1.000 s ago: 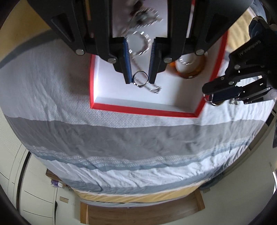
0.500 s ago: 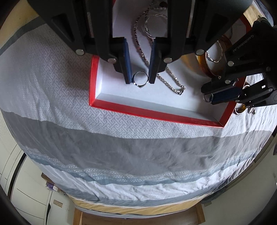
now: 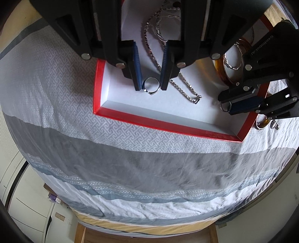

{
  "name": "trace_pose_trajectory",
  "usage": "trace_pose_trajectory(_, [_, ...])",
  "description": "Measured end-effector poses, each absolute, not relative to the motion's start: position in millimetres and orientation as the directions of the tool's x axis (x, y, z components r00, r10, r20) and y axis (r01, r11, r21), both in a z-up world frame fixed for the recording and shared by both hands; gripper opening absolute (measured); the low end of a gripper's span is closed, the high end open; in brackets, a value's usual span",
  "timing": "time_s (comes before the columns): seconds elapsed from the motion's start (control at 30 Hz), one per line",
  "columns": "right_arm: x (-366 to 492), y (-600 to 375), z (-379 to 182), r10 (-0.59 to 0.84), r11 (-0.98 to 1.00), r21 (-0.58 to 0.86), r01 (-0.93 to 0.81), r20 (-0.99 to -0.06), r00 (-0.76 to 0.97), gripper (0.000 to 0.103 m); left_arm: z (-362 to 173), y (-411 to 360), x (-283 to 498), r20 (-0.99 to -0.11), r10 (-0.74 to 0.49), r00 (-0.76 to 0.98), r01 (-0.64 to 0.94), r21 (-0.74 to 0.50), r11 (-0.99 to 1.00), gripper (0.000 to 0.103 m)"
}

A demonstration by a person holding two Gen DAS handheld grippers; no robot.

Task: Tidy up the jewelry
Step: 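Open both tools above the box to drop the rings inside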

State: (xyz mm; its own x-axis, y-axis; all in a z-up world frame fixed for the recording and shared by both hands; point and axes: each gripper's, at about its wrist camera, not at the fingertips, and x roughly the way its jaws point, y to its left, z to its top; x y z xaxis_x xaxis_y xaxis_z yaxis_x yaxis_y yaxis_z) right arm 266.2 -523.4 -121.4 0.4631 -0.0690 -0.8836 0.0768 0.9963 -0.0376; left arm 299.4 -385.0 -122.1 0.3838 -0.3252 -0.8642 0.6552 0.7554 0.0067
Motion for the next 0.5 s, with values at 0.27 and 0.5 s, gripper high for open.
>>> trace_pose_trajectory(0.27, [265.3,-521.8,-120.4,-0.077,0.996,-0.044,0.081,-0.882,0.465,0.020,-121.5,-384.0,298.8,-0.863,-0.323,0.389,0.652,0.010,0.758,0.022])
trace_pose_trajectory(0.5, [259.4,-523.2,-115.0,-0.081,0.995,-0.041,0.094,-0.877,0.474,0.020,-118.4,-383.8,297.4,-0.861,-0.326,0.389,0.650,0.006,0.760,0.024])
